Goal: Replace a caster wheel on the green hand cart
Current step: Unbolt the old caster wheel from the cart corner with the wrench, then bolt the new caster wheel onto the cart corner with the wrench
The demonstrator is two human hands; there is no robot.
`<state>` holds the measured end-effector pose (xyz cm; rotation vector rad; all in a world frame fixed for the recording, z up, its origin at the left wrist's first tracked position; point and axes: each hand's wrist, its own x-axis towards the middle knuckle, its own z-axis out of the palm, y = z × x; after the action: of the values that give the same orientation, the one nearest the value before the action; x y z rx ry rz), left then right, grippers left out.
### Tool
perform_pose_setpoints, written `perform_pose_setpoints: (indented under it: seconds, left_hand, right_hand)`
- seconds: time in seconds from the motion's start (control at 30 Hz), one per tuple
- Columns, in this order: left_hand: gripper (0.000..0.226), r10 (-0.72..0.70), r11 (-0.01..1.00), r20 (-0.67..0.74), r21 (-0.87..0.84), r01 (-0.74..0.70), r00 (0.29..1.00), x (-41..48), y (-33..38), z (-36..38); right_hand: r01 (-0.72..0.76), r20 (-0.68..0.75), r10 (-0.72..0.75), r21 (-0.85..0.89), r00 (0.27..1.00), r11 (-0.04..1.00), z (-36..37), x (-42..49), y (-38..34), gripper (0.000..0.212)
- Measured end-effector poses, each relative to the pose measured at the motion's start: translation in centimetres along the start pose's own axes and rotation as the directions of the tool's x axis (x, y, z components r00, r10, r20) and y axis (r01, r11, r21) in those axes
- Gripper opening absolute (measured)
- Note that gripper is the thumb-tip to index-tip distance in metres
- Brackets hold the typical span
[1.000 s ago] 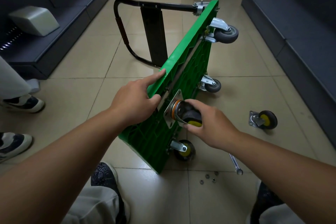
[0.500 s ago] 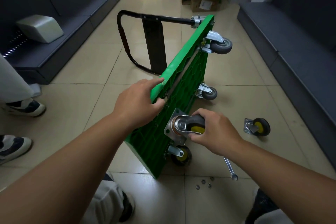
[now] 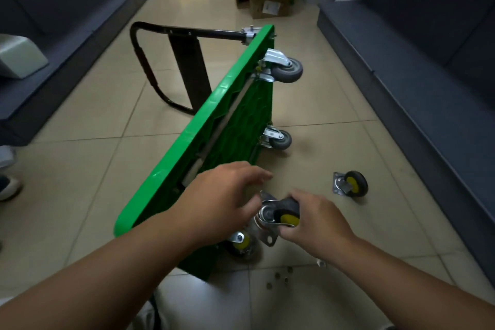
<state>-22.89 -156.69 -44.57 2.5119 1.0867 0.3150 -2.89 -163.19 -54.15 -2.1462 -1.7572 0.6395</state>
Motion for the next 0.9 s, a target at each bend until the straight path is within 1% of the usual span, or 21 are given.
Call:
perform_pose_setpoints:
  seconds: [0.13, 0.27, 0.4, 0.53, 0.63, 0.77, 0.9]
  left_hand:
    - [0.041, 0.068, 0.997, 0.119, 0.028, -0.072, 0.991, 1.5, 1.1, 2.0]
    - [0.041, 0.079, 0.996, 0.181, 0.035, -0.087, 0.980, 3.0, 1.2, 4.3]
    - [0.042, 0.058, 0.997, 0.206, 0.030, -0.066, 0.977, 4.9, 1.2, 7.9]
    - [0.042, -0.001, 0.997, 0.236, 0.079, -0.018, 0.972, 6.2, 1.0, 12.6]
    - [0.041, -0.043, 0.994, 0.279, 0.105, 0.014, 0.959, 7.2, 0.6, 15.5]
    - [0.042, -0.097, 0.994, 0.286, 0.084, 0.076, 0.953, 9.0, 0.8, 19.3]
    - [0.043, -0.093, 0.995, 0.292, 0.066, 0.077, 0.952, 10.6, 1.6, 22.7]
  right_hand:
    - [-0.096, -0.008, 0.096, -0.021, 0.995, 0.995, 0.3, 0.5, 3.8, 0.038]
    - [-0.274, -0.029, 0.274, 0.000, 0.961, 0.962, 0.4, 0.7, 8.8, 0.039]
    - [-0.481, -0.082, 0.482, 0.033, 0.872, 0.876, 0.6, 1.1, 14.3, 0.039]
    - [-0.617, -0.112, 0.625, 0.097, 0.773, 0.781, 2.2, 1.5, 19.0, 0.041]
    - [-0.675, -0.121, 0.694, 0.164, 0.709, 0.719, 3.9, 1.7, 21.7, 0.046]
    - [-0.718, -0.134, 0.757, 0.249, 0.639, 0.650, 6.4, 2.5, 24.2, 0.047]
    - [-0.776, -0.143, 0.821, 0.270, 0.553, 0.570, 8.1, 3.5, 26.2, 0.049]
